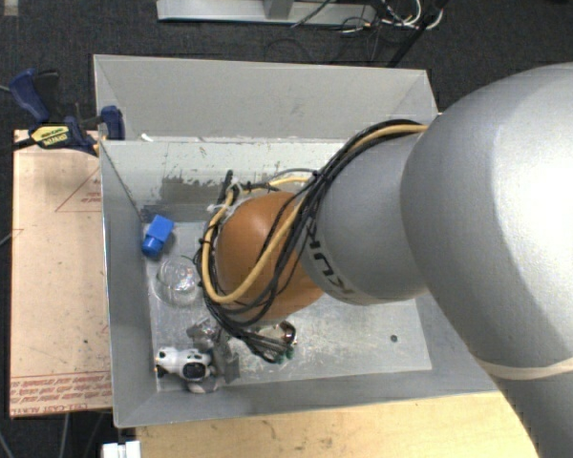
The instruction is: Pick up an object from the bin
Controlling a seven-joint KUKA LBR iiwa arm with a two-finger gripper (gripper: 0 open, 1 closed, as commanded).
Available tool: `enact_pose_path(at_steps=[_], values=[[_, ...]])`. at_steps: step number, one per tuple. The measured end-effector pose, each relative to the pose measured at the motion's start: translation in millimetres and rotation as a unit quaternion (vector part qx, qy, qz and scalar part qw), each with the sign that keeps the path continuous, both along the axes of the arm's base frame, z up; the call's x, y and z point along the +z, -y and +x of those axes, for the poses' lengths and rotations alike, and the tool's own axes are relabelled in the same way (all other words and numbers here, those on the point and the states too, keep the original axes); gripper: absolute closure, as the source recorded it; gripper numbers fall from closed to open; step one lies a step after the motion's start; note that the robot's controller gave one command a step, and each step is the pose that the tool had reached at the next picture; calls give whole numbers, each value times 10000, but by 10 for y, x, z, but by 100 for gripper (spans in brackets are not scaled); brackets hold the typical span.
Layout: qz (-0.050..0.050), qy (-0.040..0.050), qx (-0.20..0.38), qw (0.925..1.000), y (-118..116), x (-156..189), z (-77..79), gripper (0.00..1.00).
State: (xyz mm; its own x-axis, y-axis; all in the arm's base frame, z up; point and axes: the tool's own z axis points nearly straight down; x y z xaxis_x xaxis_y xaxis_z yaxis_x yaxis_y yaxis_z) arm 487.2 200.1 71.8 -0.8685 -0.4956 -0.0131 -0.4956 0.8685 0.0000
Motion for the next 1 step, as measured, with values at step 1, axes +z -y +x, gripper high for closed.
enact_pose_path(at_steps=[1], values=[[-5, -10, -1, 10000, 2, 26, -4, 100]])
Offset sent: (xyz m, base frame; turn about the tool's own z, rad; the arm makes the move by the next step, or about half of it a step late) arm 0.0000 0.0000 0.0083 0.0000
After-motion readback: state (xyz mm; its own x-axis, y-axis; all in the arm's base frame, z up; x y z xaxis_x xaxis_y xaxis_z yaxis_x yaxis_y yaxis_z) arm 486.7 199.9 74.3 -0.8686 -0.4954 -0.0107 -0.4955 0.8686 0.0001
